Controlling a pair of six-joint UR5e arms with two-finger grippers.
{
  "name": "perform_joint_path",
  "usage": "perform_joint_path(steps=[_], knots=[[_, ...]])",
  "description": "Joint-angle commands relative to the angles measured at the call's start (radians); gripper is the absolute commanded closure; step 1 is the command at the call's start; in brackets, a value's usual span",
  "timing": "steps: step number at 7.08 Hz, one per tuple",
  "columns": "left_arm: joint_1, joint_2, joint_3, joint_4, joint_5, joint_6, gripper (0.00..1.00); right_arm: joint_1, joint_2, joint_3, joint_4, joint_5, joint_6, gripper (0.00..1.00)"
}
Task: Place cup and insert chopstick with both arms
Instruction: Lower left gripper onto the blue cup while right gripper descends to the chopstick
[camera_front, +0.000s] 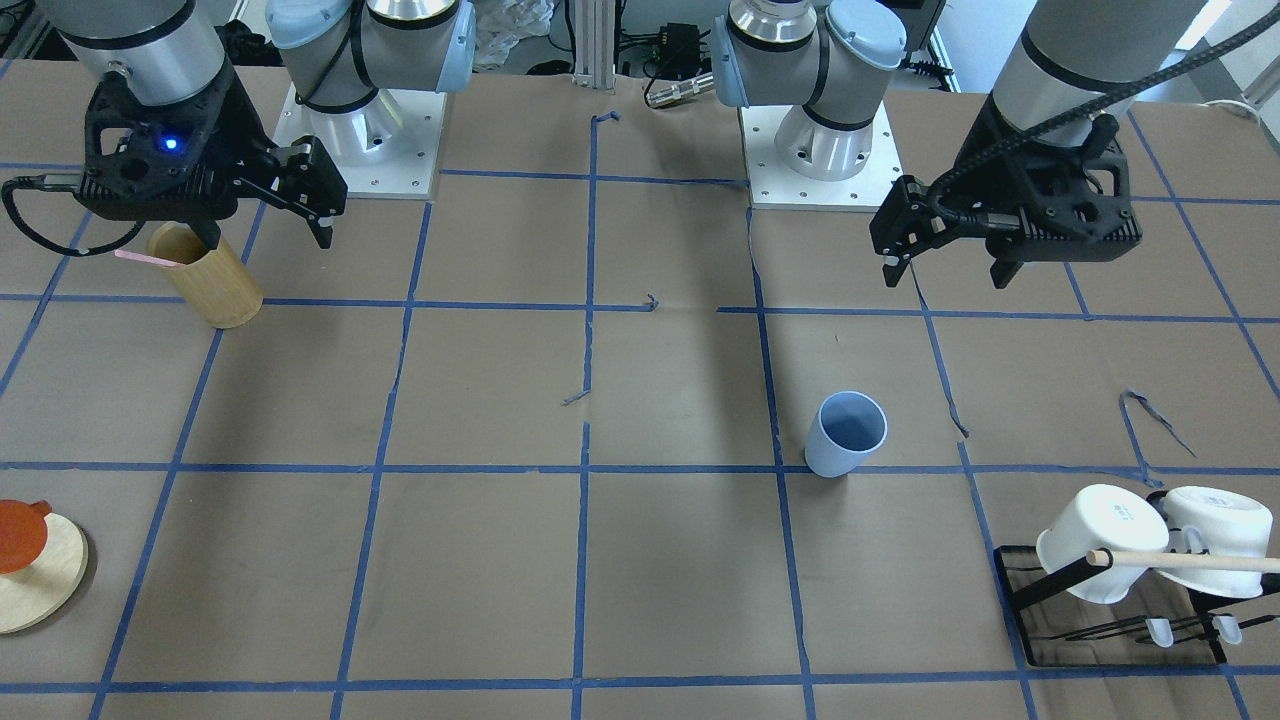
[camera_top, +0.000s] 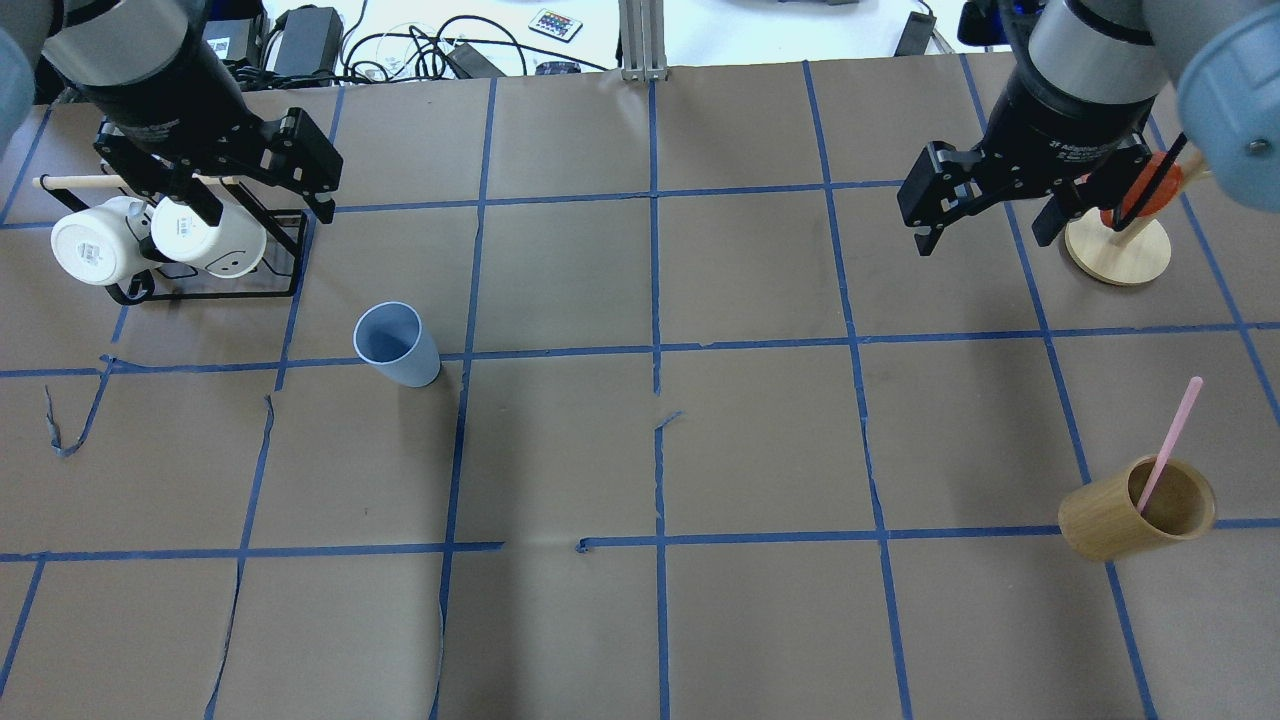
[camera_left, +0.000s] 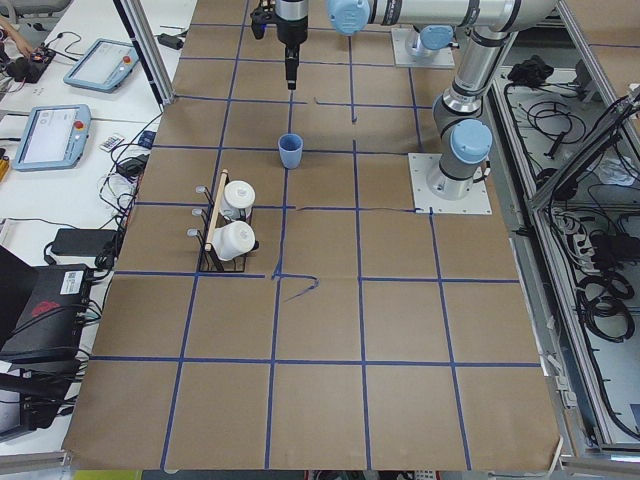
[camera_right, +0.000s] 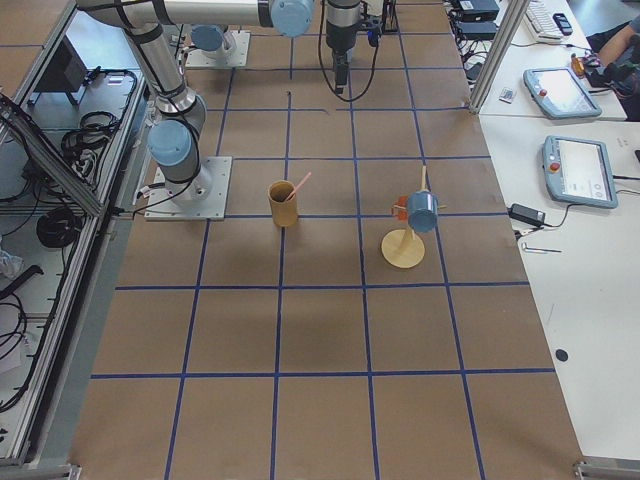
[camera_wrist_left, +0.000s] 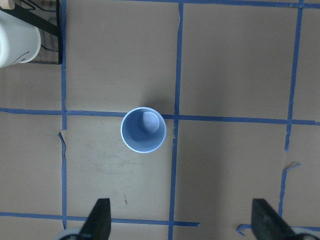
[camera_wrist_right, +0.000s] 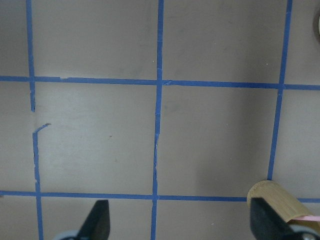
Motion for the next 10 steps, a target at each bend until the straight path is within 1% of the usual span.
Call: perform_joint_path(steps=[1,2,3,4,5,6,7,8,9,10], knots=[[0.138,-0.032,-0.109,0.129,-0.005,0.104,0.0,-0.081,0.001,0.013,0.008,-0.032,-0.055,0.0],[0.154,-0.061,-0.162,0.234,-0.006,0.099,0.0,-0.172,0.0,0.022,0.002,-0.032,-0.225,0.01],[0.153,-0.09,-0.205,0.27,-0.009,0.083,0.0,-0.242,-0.005,0.05,0.002,-0.032,-0.251,0.0],[0.15,-0.108,-0.233,0.353,-0.014,0.08,0.0,-0.283,-0.003,0.065,-0.01,-0.03,-0.283,0.01],[0.125,-0.11,-0.261,0.362,-0.01,0.079,0.0,-0.344,-0.005,0.074,-0.02,-0.032,-0.384,0.02],[0.092,-0.11,-0.294,0.385,-0.01,0.03,0.0,-0.402,-0.005,0.088,-0.026,-0.029,-0.494,0.02],[0.062,-0.11,-0.322,0.443,-0.008,0.007,0.0,-0.463,-0.005,0.125,-0.027,-0.015,-0.521,0.02],[0.065,-0.106,-0.365,0.48,-0.008,0.008,0.0,-0.478,-0.008,0.172,-0.071,-0.018,-0.55,0.02],[0.07,-0.109,-0.408,0.57,-0.009,0.006,0.0,-0.52,-0.008,0.212,-0.186,-0.014,-0.668,0.01],[0.068,-0.122,-0.442,0.624,-0.022,0.006,0.0,-0.537,-0.011,0.267,-0.22,-0.017,-0.678,0.0]])
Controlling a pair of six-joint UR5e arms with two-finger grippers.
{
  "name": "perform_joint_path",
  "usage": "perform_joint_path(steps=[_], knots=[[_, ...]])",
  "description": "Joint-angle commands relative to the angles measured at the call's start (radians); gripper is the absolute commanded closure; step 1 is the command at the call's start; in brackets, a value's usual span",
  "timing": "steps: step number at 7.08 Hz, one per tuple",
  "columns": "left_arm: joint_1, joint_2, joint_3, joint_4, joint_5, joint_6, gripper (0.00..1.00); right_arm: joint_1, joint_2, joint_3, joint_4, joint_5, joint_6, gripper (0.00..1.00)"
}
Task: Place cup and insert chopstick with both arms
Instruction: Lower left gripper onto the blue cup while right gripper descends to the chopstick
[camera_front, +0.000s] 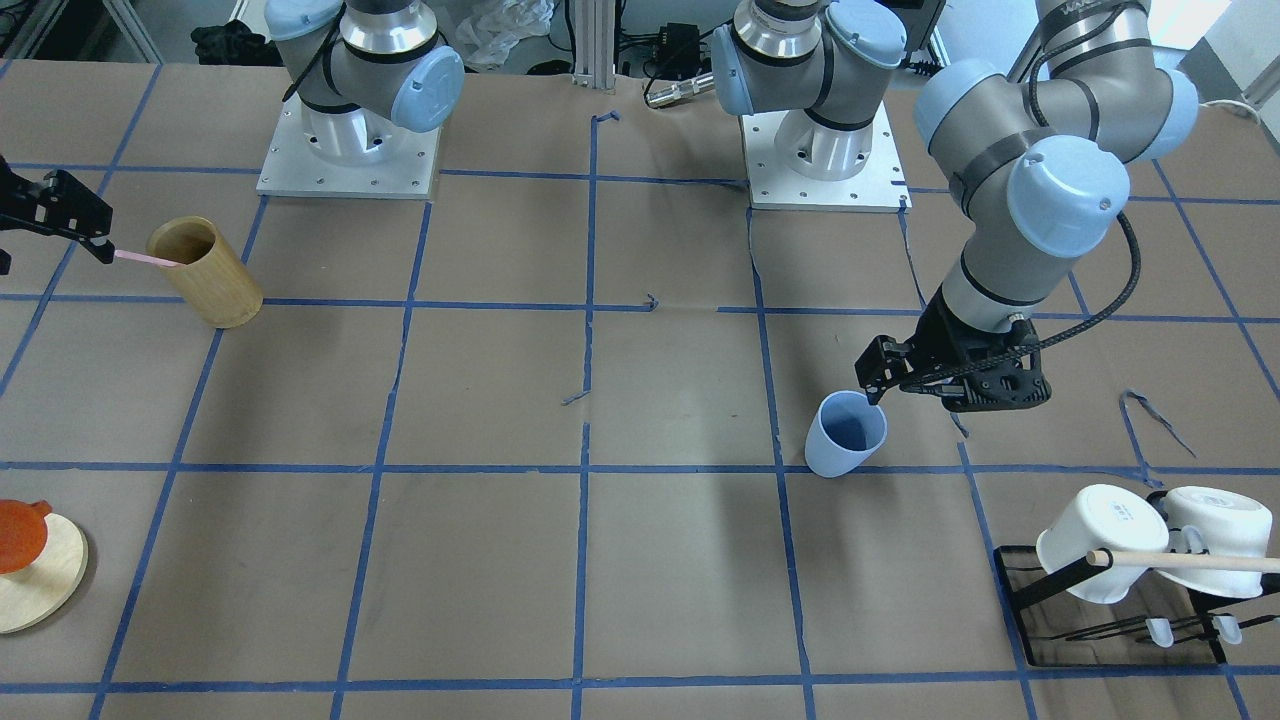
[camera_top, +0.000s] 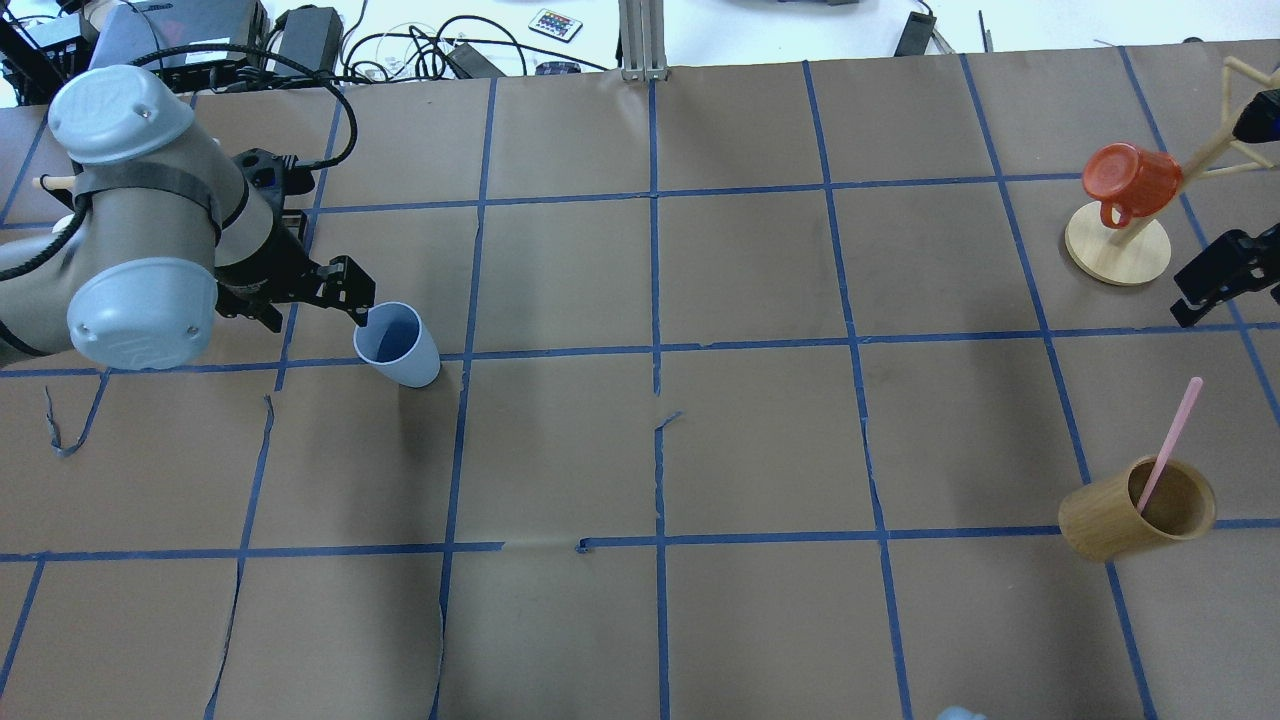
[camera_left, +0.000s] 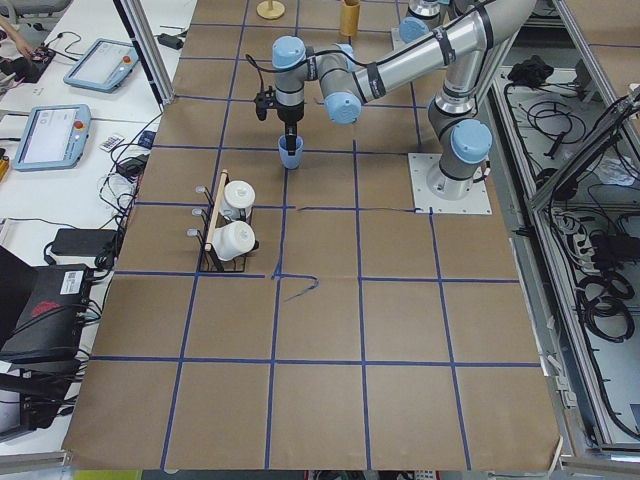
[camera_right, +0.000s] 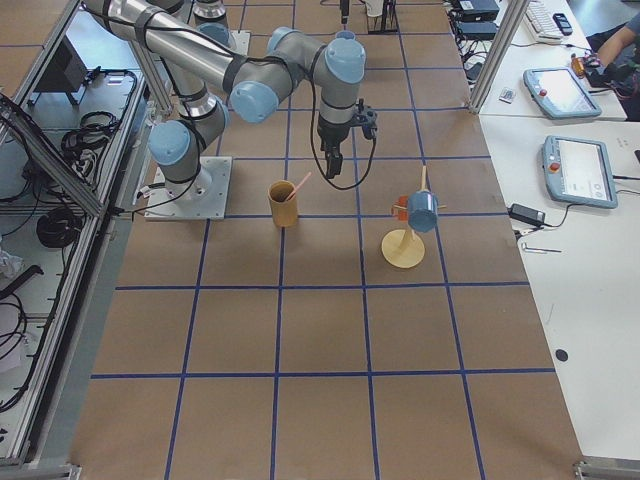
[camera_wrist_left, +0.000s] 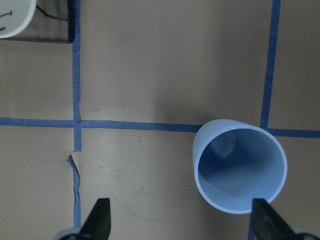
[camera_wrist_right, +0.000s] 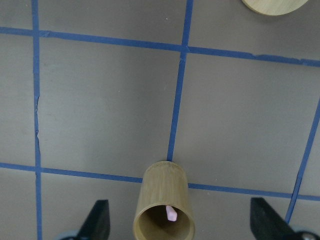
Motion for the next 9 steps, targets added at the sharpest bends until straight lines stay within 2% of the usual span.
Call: perform_joint_path(steps=[1,2,3,5,6,7,8,9], knots=[[-0.001,-0.017,-0.067,0.097,-0.037,-0.002,0.0,-0.032,-0.034,0.083,-0.062,-0.001,-0.05,0.0],[-0.002,-0.028,-0.078,0.1,-0.037,0.0,0.11,-0.032,-0.054,0.126,-0.066,-0.001,-0.047,0.0],[-0.003,-0.04,-0.08,0.097,-0.036,-0.002,0.27,-0.032,-0.058,0.16,-0.082,0.001,-0.047,0.01],[-0.006,-0.055,-0.075,0.098,-0.036,0.006,0.68,-0.032,-0.058,0.181,-0.083,0.003,-0.05,0.04],[-0.009,-0.06,-0.075,0.098,-0.036,0.012,0.88,-0.032,-0.059,0.186,-0.083,0.001,-0.048,0.09],[-0.012,-0.059,-0.064,0.101,-0.031,0.02,1.0,-0.032,-0.059,0.188,-0.073,0.001,-0.045,0.23],[-0.034,-0.056,-0.049,0.101,-0.039,-0.002,1.0,-0.032,-0.059,0.192,-0.067,0.0,-0.038,0.32],[-0.091,-0.054,-0.02,0.095,-0.039,-0.067,1.0,-0.032,-0.059,0.203,-0.068,0.001,-0.036,0.45]])
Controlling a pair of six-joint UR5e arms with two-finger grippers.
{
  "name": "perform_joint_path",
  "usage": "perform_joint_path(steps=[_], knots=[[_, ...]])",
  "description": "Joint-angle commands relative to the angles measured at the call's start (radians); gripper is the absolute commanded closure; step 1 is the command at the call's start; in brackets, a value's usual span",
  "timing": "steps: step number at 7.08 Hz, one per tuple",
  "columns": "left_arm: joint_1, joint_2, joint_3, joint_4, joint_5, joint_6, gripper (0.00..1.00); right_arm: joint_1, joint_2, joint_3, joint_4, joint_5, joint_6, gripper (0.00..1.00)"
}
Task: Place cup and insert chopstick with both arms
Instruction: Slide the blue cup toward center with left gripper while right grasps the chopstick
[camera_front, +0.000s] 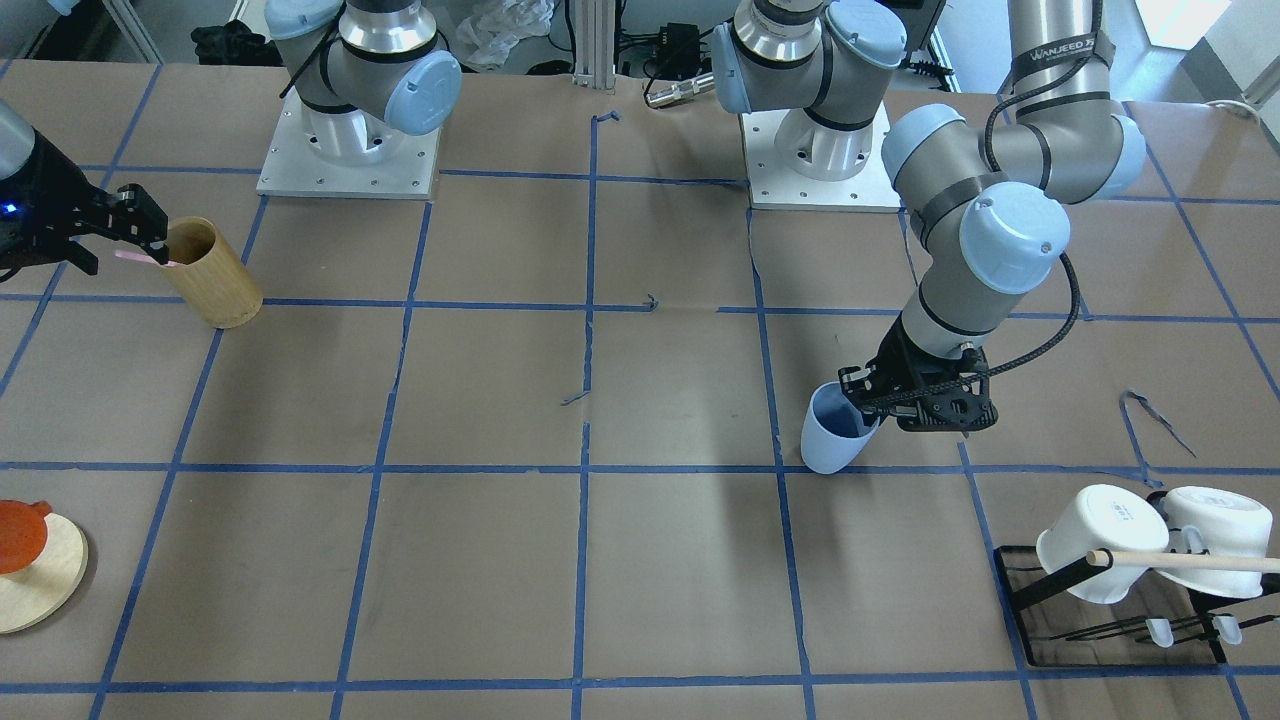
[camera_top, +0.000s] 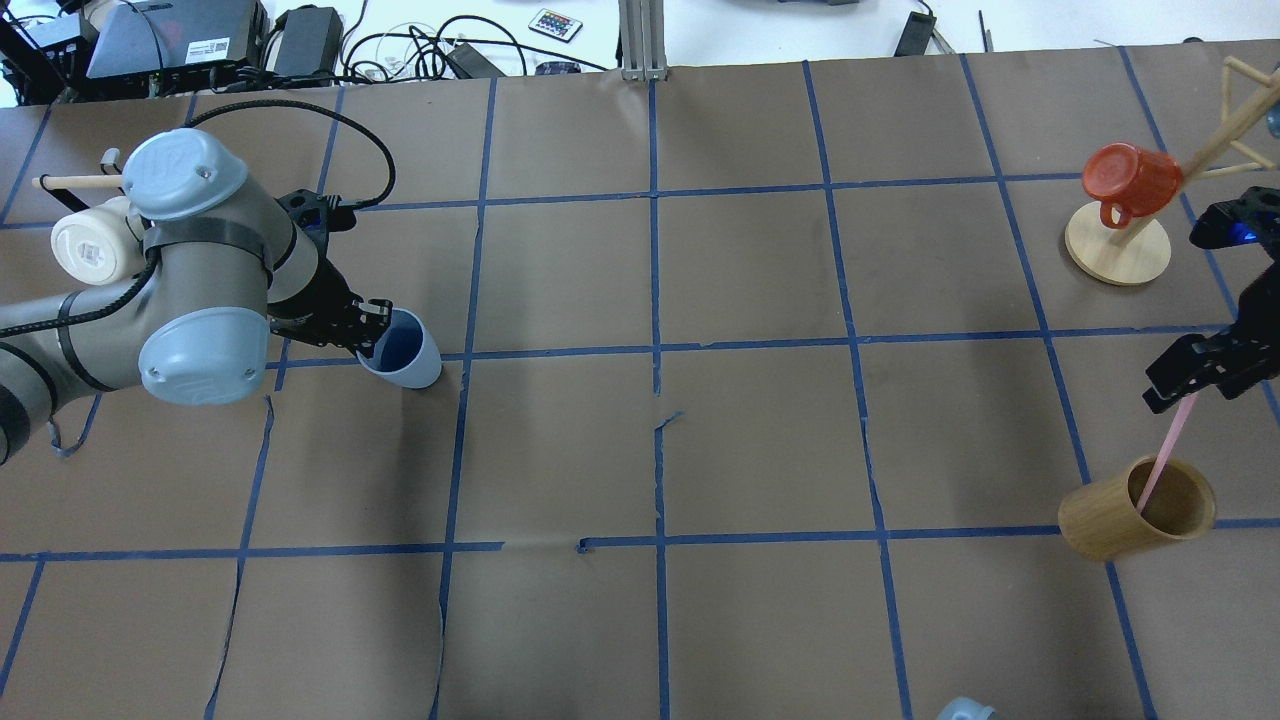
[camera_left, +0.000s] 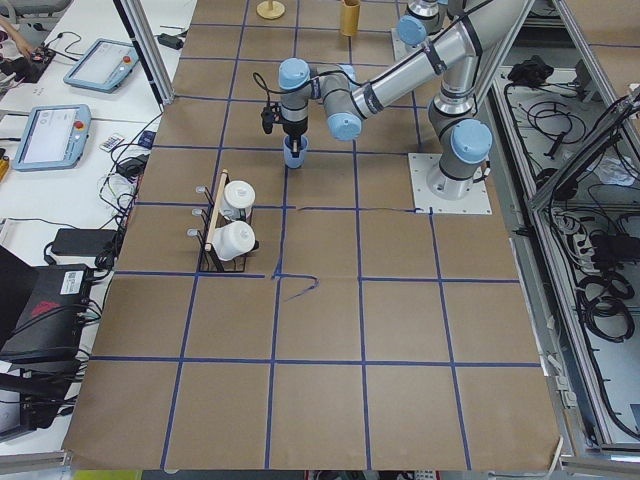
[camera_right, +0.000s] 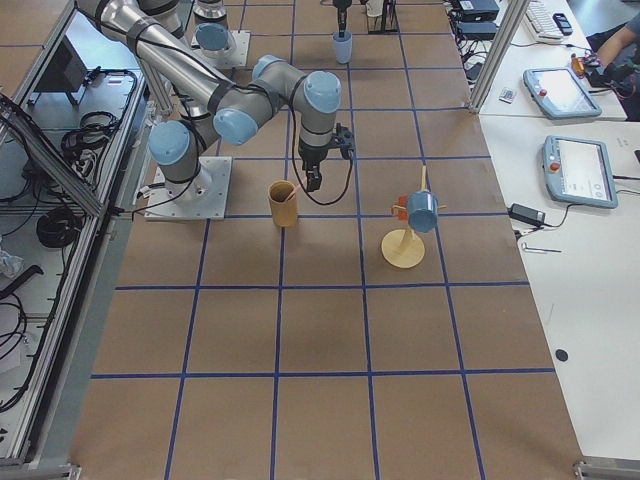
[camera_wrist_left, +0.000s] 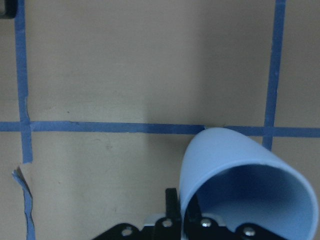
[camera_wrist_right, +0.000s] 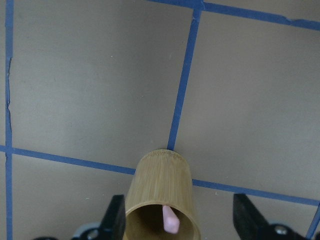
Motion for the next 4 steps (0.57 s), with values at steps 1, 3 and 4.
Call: perform_joint_path(steps=[1,3,4], knots=[[-0.133,-0.008,0.098,-0.018,-0.004,-0.199,1.0,0.0,0.0,0.012,0.004,-0.001,0.01,0.59],[-0.279,-0.079,0.204,-0.027,-0.08,-0.537,1.0,0.0,0.0,0.012,0.011,-0.009,0.016,0.67],[-0.343,-0.115,0.231,-0.023,-0.076,-0.654,1.0,0.0,0.0,0.012,0.022,-0.013,0.02,0.67]])
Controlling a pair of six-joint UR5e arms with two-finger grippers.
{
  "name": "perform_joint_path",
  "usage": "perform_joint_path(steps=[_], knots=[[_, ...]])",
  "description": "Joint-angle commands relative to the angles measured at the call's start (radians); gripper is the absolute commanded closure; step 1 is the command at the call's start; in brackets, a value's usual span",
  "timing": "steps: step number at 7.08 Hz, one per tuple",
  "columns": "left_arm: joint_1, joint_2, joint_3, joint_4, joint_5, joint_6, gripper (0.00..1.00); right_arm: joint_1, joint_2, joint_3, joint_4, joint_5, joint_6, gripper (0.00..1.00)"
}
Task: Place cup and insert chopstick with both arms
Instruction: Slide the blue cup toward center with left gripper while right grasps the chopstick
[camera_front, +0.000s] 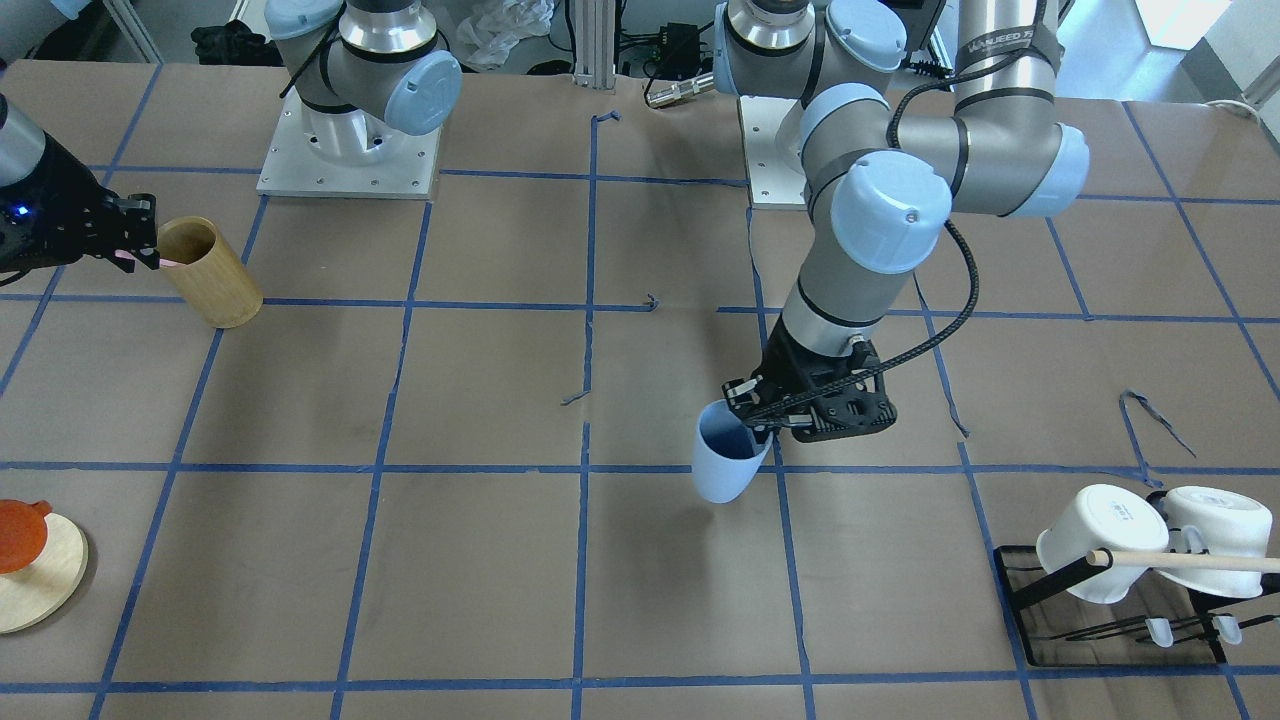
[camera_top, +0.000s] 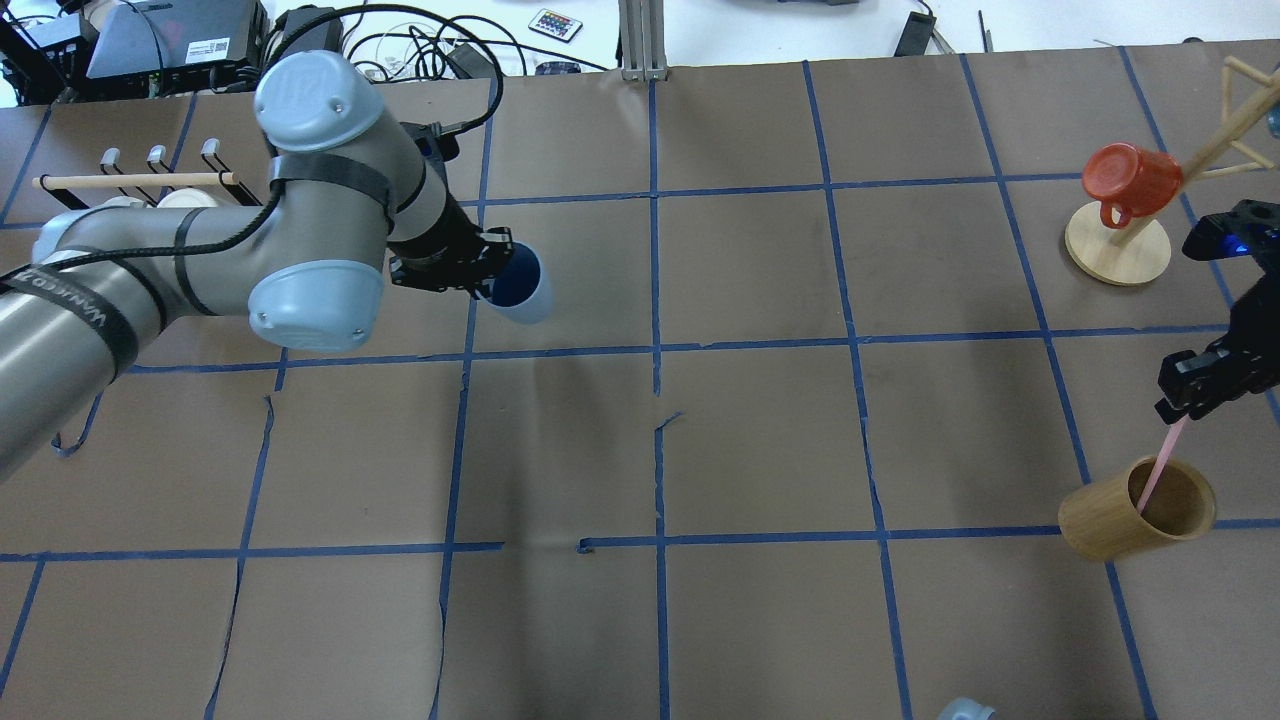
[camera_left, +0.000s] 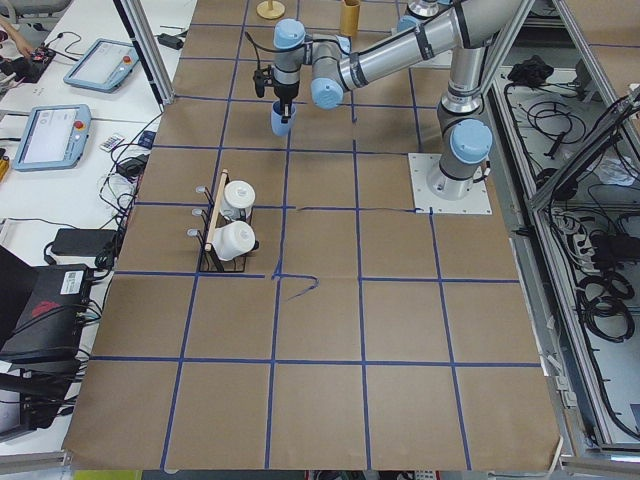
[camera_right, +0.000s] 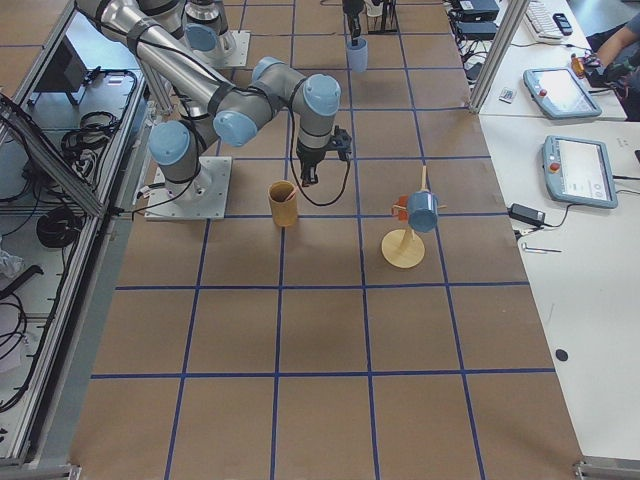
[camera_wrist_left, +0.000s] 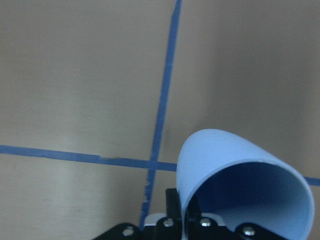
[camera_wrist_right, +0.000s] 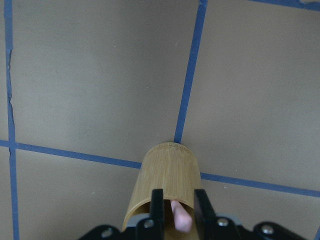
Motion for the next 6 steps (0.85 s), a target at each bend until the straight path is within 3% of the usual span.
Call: perform_joint_path(steps=[1,4,5,6], knots=[[-0.139,-0.085,0.083,0.03,-0.004,-0.287,1.0,0.0,-0.001,-0.001,0.014,-0.006,0.004,0.67],[-0.21,-0.194,0.19,0.035,0.039,-0.38,1.0,0.0,-0.003,-0.007,0.027,-0.009,0.006,0.71],[-0.225,-0.211,0.197,0.037,0.039,-0.406,1.0,0.0,-0.003,-0.009,0.027,-0.011,0.004,0.8],[-0.231,-0.221,0.198,0.037,0.039,-0.399,1.0,0.0,-0.003,-0.013,0.027,-0.023,0.004,1.0]])
